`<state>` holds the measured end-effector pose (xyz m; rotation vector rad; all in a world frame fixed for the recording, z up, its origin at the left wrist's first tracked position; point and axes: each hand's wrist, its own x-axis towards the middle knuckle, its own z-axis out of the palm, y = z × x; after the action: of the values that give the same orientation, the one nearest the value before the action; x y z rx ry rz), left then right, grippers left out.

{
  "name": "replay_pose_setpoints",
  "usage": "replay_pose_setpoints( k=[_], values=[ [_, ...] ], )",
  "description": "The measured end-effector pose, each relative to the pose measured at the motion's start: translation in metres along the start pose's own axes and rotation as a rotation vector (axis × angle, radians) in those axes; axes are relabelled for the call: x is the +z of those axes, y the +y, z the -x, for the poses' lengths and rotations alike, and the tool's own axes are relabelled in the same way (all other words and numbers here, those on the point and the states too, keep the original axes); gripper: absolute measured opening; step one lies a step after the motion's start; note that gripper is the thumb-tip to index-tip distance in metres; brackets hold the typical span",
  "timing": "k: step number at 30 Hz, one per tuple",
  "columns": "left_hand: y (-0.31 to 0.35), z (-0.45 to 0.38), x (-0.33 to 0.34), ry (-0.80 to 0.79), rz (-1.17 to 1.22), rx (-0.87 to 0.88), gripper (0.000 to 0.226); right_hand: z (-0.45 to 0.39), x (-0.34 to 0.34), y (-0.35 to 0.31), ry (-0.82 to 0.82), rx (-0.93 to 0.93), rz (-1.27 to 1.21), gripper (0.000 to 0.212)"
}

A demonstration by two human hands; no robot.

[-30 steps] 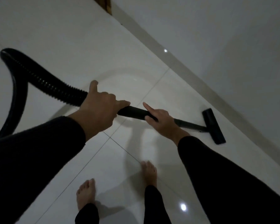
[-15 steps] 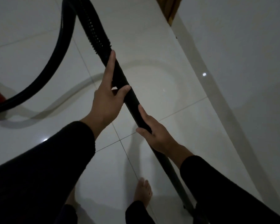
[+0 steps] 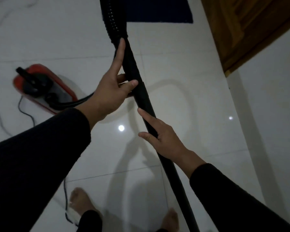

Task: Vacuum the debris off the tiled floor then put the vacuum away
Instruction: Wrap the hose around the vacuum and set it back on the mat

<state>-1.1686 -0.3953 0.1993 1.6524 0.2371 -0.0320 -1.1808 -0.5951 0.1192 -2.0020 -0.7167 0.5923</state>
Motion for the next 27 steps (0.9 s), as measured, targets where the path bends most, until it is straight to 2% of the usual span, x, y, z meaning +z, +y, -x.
replay_pose_setpoints(
  k=[5,13,21,27],
  values=[
    [0.009,0.004,-0.120,-0.002,-0.074,0.028,0.103,-0.077,0.063,-0.058,-0.004,-0.066,0.109,0.066],
    [-0.002,0.003,-0.275,0.131,-0.020,0.029,0.102,-0.193,0.156,-0.125,-0.060,-0.148,0.161,0.067],
    [-0.050,-0.013,-0.376,0.267,-0.027,-0.004,0.101,-0.286,0.234,-0.135,-0.125,-0.203,0.209,0.068],
    [-0.111,-0.033,-0.428,0.313,-0.052,-0.017,0.101,-0.342,0.287,-0.112,-0.123,-0.224,0.262,0.070]
  ],
)
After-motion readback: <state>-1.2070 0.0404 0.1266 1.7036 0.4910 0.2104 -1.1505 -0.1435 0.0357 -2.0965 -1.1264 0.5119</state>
